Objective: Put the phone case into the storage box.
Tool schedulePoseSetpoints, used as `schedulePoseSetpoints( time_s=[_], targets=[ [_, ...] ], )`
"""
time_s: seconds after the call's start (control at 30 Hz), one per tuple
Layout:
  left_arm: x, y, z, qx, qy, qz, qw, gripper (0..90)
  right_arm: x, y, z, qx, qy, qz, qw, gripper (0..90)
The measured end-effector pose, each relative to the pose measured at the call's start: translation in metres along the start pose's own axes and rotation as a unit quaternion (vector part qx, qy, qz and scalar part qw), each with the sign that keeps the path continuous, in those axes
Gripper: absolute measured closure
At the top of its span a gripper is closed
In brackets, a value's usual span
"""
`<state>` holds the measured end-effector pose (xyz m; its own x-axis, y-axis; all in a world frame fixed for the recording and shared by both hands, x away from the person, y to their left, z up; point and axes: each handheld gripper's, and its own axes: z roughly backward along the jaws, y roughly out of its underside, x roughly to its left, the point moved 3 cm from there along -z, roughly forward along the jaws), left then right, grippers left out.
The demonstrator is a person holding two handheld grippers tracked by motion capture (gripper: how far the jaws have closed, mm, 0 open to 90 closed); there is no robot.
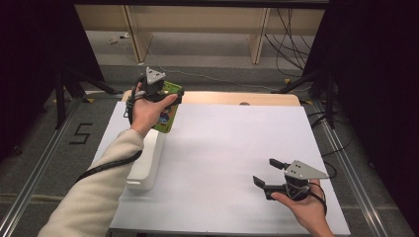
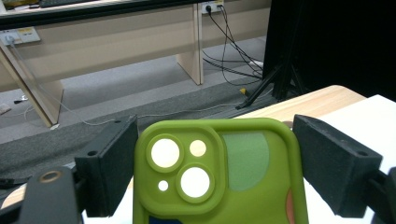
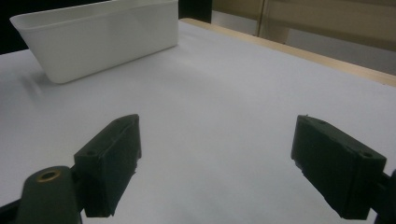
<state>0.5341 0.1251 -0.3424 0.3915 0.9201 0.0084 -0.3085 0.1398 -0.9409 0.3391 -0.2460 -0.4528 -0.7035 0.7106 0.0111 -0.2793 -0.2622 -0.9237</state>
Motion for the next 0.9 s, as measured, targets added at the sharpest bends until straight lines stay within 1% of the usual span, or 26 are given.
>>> schedulePoseSetpoints(
  time_s=[0.23,0.33,0.4,0.7,0.9],
  targets=[
    [0.008,-0.001,-0.001,-0.002,-0.010,0.003,0.9999,16.9,0.000,0.000,0.000,0.000,0.000,0.000,1.0000,17.1],
    [0.010,0.000,-0.001,-0.002,-0.016,0.013,0.9998,16.9,0.000,0.000,0.000,0.000,0.000,0.000,1.0000,17.1],
    [0.013,0.000,-0.002,-0.003,-0.019,0.015,0.9997,16.9,0.000,0.000,0.000,-0.001,0.000,0.000,1.0000,17.1],
    [0.024,0.000,-0.003,-0.003,-0.038,0.015,0.9991,16.8,0.000,0.000,0.000,-0.001,0.000,-0.001,1.0000,17.1],
    [0.030,0.002,-0.005,-0.003,-0.045,0.019,0.9988,16.8,0.000,0.000,0.000,0.000,0.000,-0.001,1.0000,17.1]
  ],
)
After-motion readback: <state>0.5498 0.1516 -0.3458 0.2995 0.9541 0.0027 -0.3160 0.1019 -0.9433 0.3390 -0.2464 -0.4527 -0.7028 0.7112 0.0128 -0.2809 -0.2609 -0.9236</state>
